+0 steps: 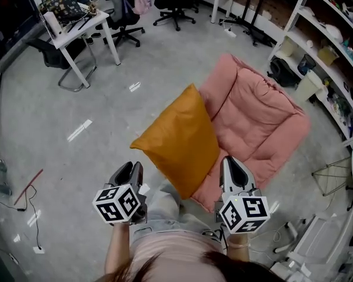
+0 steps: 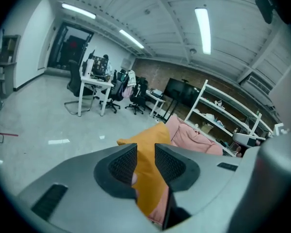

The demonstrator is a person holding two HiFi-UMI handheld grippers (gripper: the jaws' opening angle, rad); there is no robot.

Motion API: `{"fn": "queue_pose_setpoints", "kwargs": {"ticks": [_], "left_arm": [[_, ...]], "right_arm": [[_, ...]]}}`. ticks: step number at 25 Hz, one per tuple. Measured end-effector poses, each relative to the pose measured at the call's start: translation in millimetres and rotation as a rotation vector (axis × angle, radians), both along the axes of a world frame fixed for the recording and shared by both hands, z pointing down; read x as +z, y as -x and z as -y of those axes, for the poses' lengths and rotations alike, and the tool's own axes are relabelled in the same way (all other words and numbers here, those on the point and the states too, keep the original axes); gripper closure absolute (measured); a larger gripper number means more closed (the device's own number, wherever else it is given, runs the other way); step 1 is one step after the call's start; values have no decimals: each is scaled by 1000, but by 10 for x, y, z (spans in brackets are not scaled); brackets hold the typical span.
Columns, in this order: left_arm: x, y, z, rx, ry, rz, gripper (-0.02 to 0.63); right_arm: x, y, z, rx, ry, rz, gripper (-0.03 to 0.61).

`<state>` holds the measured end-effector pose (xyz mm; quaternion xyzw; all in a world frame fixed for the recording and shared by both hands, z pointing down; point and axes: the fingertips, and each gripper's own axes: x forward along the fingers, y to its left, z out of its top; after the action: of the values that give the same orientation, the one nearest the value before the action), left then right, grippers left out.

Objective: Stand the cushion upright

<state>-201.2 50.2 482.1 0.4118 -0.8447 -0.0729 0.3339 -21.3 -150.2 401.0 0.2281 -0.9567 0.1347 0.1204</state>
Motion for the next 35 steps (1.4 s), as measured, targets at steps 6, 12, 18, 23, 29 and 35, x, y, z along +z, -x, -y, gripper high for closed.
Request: {"fn": "queue_pose_setpoints", "kwargs": {"ticks": [6, 12, 18, 23, 29, 35], "left_arm": [[221, 193, 128, -22, 6, -95, 491], [442, 365, 244, -29, 16, -198, 456], [656, 528, 322, -53, 26, -299, 430], [838, 608, 390, -51, 34, -384, 419], [993, 695, 403, -50, 44, -481, 419], [1140, 757, 417, -20, 75, -583, 404]], "right_arm": [[91, 318, 181, -45, 6, -33, 558], [237, 611, 379, -87, 15, -80, 520], [348, 900, 631, -110, 27, -110, 508], [479, 1139, 774, -135, 38, -144, 495], [693, 1429, 882, -173, 46, -209, 468], [901, 1693, 989, -205, 74, -267, 428]]}}
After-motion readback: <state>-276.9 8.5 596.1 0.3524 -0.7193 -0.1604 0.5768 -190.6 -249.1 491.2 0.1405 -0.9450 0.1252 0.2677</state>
